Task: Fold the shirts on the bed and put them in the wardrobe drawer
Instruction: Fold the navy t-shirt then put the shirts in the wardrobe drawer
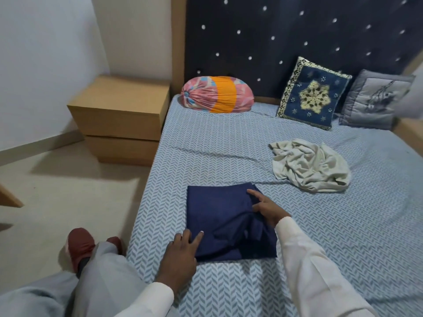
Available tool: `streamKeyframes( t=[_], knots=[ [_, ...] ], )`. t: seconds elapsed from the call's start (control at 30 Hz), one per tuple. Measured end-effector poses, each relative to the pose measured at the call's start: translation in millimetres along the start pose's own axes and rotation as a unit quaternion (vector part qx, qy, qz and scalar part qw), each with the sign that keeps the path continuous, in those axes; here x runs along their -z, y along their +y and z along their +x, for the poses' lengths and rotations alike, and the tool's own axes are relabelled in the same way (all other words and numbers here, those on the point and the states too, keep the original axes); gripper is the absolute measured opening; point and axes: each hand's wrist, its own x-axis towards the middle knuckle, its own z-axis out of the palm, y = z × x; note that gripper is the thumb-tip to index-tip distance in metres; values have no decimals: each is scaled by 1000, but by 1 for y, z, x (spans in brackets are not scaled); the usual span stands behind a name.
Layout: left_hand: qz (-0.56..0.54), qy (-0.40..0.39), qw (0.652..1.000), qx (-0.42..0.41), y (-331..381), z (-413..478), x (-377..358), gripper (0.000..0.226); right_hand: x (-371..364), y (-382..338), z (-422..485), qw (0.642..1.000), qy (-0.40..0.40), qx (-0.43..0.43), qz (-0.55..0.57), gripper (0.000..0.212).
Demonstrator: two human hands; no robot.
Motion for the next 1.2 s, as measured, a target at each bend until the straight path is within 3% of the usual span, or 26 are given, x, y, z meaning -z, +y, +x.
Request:
streamKeyframes(
  t=[0.27, 0.4, 0.5, 0.7, 0.83, 0.93, 1.03, 1.07, 1.2],
  knots=[
    [-26, -29, 999, 5, 0, 0, -2, 82, 20, 16, -14, 999, 42, 11, 24, 66],
    [-55, -51, 997, 36, 3, -4, 3, 76, 21, 32, -42, 994, 108, -8, -1, 93],
    [-75, -29, 996, 50, 4, -6, 3, 75, 15, 47, -57, 994, 108, -23, -19, 102],
    [-66, -40, 994, 75, 7, -9, 4, 73, 25, 65, -69, 989, 143, -37, -2, 89],
    [-94, -50, 992, 71, 5, -9, -1, 76, 22, 83, -77, 978, 173, -55, -104, 82],
    [-254, -26, 961, 108, 4, -10, -3, 86, 19, 86, -79, 963, 208, -55, -159, 74],
    [-420, -29, 876, 235, 10, 2, 3, 78, 15, 87, -79, 950, 221, -73, -210, 55],
    [-435, -36, 860, 263, 11, 6, 4, 68, 14, 87, -78, 947, 218, -89, -217, 49],
    [-421, -40, 857, 293, 9, 17, 4, 27, 9, 77, -79, 953, 205, -130, -181, 31]
  ],
)
